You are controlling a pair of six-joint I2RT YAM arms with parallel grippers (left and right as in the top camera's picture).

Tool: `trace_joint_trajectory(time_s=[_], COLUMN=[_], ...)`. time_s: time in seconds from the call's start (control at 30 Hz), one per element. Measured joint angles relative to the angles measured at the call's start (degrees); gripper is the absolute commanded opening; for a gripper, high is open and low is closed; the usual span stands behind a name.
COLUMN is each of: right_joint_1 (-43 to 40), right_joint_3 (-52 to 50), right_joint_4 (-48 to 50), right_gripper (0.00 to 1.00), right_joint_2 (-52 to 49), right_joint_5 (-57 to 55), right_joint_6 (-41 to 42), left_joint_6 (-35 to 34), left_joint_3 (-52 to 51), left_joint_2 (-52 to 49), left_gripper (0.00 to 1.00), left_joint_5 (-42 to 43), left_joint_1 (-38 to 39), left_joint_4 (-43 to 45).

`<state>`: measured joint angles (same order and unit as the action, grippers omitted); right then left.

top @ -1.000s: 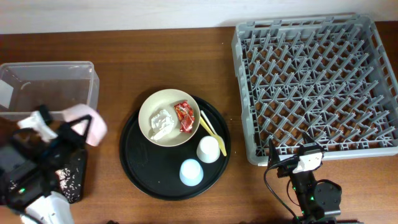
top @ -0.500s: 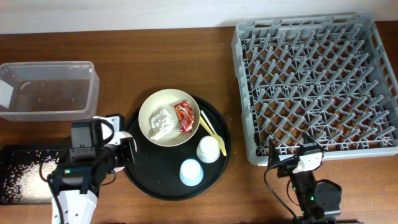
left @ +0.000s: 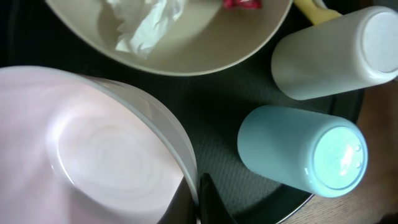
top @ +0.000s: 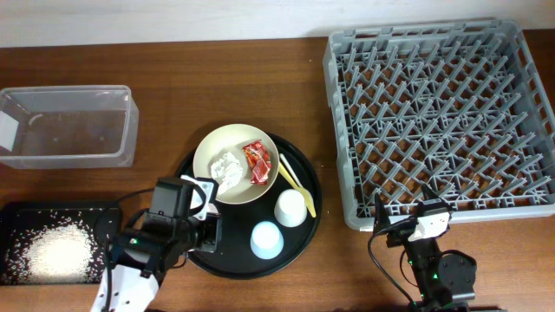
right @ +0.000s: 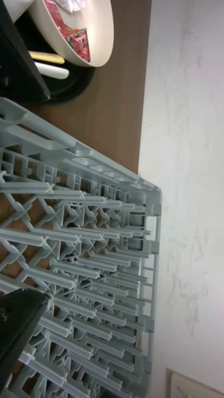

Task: Sort waste into correct bins and load items into the dishwasher rack
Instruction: 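Carry the empty pink bowl back and set it on the round tray, then grasp the crumpled white tissue on the cream plate with the left gripper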

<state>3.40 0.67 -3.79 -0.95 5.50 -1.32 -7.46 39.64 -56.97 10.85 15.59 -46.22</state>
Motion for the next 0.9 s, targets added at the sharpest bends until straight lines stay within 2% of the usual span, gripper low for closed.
trace_joint_trajectory(time_s=[0.2, 0.5, 0.57, 0.63, 0.8, 0.9], right_joint_1=[0.0, 0.0, 0.0, 0.0, 0.0, 0.0], right_joint_3=[0.0, 0.0, 0.0, 0.0, 0.0, 0.0], right_joint_4=[0.0, 0.0, 0.0, 0.0, 0.0, 0.0], right_gripper=[0.98, 0.98, 0.98, 0.98, 0.98, 0.98], right_joint_2=[0.0, 0.0, 0.0, 0.0, 0.0, 0.0], right_joint_5=[0.0, 0.0, 0.0, 0.0, 0.0, 0.0], right_joint_6=[0.0, 0.0, 0.0, 0.0, 0.0, 0.0], left_joint_6=[0.0, -1.6, -1.8, -2.2, -2.6, -2.6], left_joint_3=[0.0, 0.0, 0.0, 0.0, 1.0, 5.6], left_joint_2=[-1.3, -11.6, -12.1, -12.1, -12.0, -11.5], left_gripper=[0.00, 0.02, 0.37, 0.47, 0.47, 0.42], left_joint_5=[0.0, 0.0, 0.0, 0.3, 1.3, 1.4], left_joint_1=[4.2, 5.4, 5.5, 5.5, 5.5, 5.5], left_joint_4=[3.4, 3.3, 3.3, 3.3, 2.9, 1.0])
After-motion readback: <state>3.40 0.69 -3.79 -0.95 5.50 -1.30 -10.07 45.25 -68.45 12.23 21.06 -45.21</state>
